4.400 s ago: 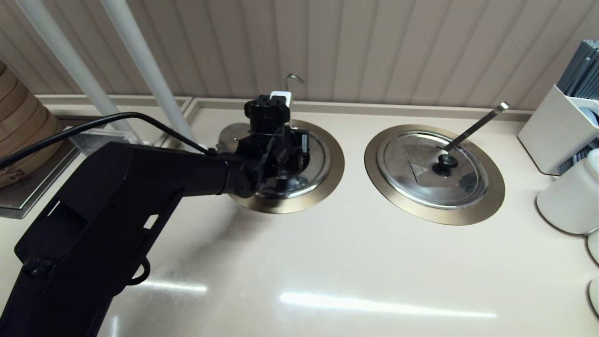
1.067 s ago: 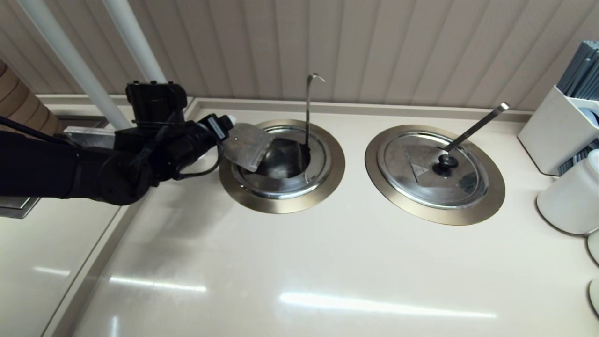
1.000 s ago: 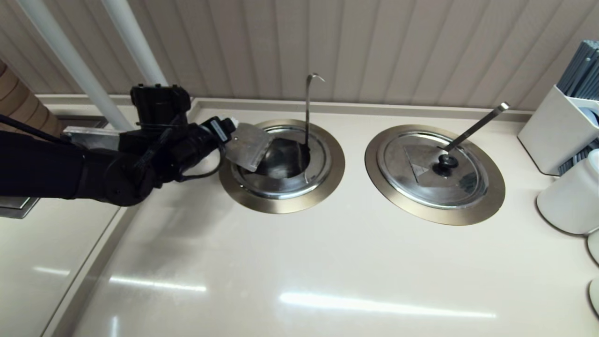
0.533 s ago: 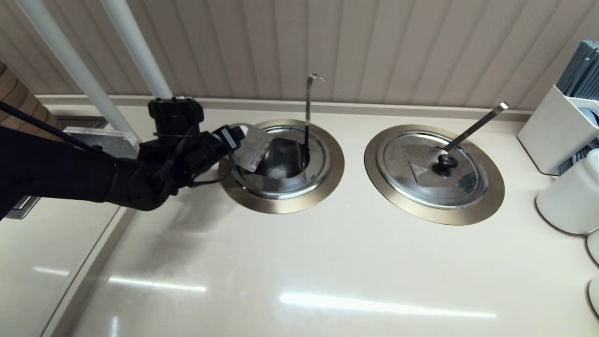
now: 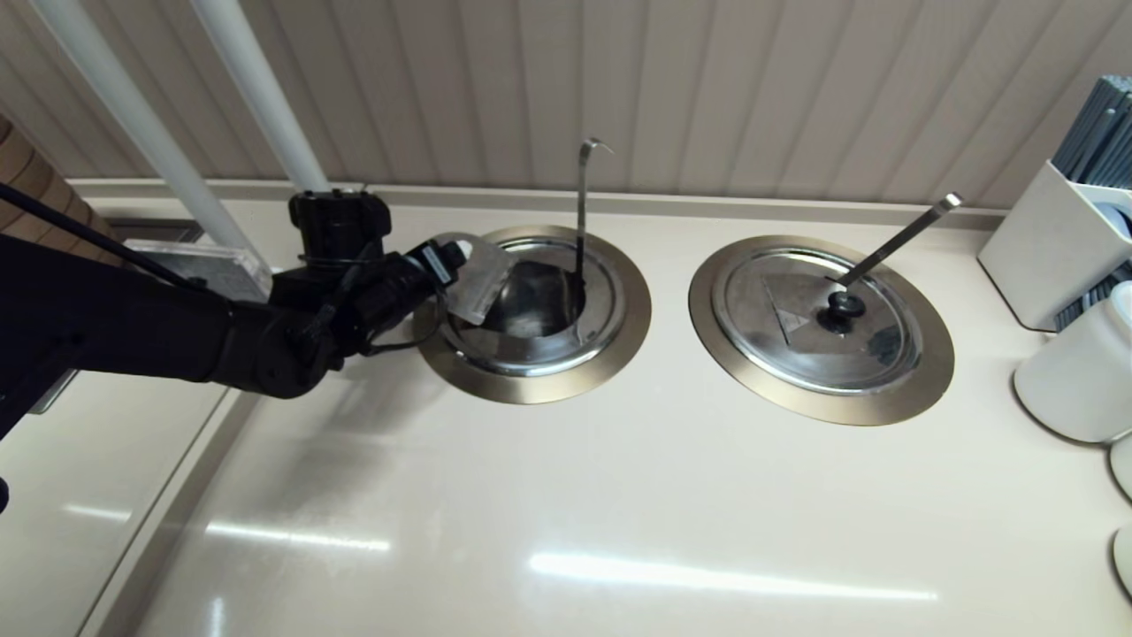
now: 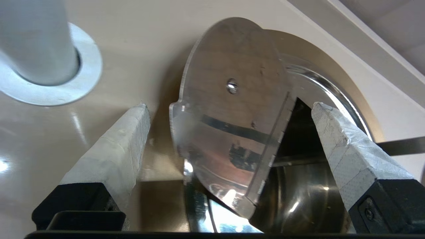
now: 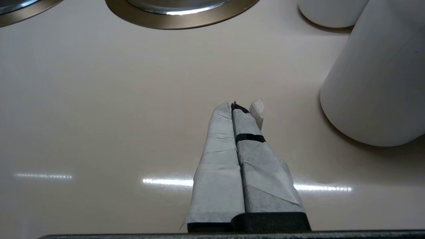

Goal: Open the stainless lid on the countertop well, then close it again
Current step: Close the lid

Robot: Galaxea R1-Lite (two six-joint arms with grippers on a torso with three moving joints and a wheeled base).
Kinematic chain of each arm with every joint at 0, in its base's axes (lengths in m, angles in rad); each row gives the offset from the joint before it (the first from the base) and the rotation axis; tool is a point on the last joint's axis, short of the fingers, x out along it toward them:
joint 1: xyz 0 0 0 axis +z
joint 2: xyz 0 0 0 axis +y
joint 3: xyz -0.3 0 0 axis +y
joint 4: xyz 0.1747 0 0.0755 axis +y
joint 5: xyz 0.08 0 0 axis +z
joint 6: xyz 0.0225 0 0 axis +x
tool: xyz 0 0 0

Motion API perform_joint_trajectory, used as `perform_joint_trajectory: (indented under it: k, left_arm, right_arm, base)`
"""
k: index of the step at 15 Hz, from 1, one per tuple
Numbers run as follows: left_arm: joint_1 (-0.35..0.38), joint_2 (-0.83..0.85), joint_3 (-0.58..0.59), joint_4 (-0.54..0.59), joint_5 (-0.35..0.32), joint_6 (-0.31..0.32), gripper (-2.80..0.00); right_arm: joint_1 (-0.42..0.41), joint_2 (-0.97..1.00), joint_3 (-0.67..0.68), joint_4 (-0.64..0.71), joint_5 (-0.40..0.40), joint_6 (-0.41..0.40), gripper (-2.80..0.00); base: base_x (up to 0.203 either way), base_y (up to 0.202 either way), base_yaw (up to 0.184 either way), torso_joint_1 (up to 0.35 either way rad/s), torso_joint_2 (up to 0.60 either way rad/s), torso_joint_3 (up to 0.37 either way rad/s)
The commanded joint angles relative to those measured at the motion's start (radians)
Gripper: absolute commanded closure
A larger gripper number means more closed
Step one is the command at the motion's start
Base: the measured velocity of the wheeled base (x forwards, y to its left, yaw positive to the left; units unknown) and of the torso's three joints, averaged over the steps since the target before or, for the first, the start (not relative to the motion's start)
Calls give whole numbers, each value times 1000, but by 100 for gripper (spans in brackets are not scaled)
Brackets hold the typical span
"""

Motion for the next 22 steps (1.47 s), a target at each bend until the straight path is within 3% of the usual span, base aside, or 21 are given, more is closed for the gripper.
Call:
perform_joint_trajectory:
  k: [1, 3, 13, 22]
  left_arm:
    - [-1, -17, 2, -4, -28, -18, -280]
    - [-2, -31, 7, -4, -56, -40, -280]
    - [-39, -49, 15, -4, -61, -40, -280]
    - [-132, -116, 59, -4, -59, -38, -280]
  right_arm:
    - [0, 0, 5, -1, 0, 0, 0]
    - [0, 0, 5, -1, 0, 2, 0]
    - [0, 0, 5, -1, 0, 0, 0]
    - [0, 0, 5, -1, 0, 0, 0]
  base:
    - [0, 0, 0, 0, 0, 0]
    - [0, 0, 0, 0, 0, 0]
    - [0, 0, 0, 0, 0, 0]
    - [0, 0, 0, 0, 0, 0]
